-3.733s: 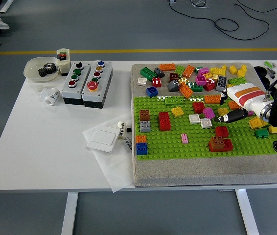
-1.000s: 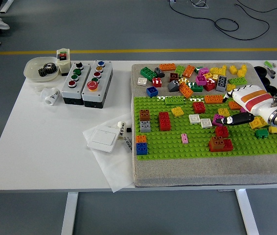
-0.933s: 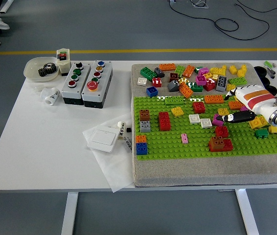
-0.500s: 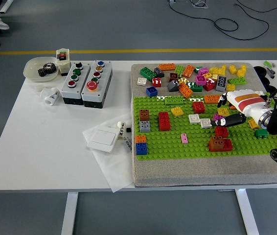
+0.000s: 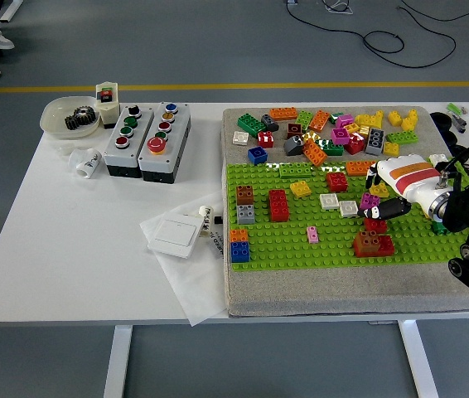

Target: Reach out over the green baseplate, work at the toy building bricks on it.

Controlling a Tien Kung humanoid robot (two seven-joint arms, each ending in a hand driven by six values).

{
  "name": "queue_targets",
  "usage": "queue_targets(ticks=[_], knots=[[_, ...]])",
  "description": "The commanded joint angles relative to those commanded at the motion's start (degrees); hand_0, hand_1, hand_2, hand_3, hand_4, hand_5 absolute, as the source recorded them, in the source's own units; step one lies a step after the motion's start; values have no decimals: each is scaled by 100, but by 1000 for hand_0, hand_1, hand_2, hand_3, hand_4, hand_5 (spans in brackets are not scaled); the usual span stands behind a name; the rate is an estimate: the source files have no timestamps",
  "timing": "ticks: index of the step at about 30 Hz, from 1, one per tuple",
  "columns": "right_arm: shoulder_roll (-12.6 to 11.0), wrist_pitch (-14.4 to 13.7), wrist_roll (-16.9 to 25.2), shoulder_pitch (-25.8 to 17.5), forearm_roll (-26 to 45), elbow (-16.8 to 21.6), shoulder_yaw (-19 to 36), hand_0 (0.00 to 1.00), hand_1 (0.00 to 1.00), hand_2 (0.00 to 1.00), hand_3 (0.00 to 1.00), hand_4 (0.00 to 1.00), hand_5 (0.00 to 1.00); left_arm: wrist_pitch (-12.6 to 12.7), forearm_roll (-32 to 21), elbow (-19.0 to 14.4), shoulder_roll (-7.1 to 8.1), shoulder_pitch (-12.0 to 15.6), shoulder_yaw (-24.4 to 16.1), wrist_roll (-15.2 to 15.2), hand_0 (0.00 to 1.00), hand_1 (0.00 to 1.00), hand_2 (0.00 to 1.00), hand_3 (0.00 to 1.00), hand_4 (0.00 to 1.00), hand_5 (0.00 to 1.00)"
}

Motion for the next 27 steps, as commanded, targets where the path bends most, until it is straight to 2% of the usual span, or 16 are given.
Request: queue_targets(ticks=[17,27], knots=[[158,63,26,6,139,-400,45,371,466,528,512,913,488,1,9,0,-8,-1,20,11,762,783,837,720,777,672],[190,81,38,23,174,-444,22,370,461,524,511,909,490,1,71,0,-8,25,-25,19,762,781,837,720,778,672]])
